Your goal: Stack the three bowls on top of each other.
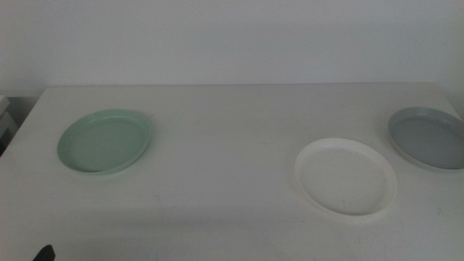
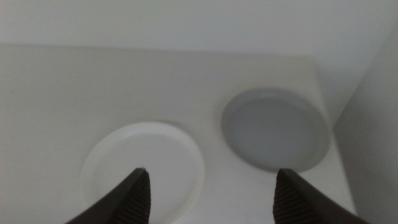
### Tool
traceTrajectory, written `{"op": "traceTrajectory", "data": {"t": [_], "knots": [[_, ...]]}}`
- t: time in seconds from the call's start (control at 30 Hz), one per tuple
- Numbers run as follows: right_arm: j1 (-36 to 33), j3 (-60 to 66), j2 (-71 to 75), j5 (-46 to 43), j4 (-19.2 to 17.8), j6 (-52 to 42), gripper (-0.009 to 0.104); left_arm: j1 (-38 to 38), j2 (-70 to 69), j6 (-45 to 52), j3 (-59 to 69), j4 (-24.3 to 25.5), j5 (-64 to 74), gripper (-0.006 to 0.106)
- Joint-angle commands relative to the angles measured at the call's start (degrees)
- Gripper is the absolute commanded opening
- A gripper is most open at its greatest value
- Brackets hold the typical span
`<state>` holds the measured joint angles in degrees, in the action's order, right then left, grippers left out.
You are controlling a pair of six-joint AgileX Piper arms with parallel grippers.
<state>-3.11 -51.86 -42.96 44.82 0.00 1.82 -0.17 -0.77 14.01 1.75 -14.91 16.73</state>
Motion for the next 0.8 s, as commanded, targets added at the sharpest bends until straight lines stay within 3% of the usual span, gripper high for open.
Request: {"op": "traceTrajectory", "data": {"t": [0.0,0.27,0.77], "knots": [[-0.03,-6.96,-5.2,1.26,1.54,-0.49,0.05,-0.11,-0.65,-0.38,-0.29,-0.77,-4.11,0.105],[-0.03,-16.04,-22.69,9.3,6.09,-0.49,0.05,-0.11,-0.65,-0.38,-0.29,-0.77,-4.11,0.105],[-0.03,-17.63,-45.87,8.66,7.38,-0.48,0.05,-0.11,-0.65,-0.38,-0.29,-0.77,-4.11,0.105]]}}
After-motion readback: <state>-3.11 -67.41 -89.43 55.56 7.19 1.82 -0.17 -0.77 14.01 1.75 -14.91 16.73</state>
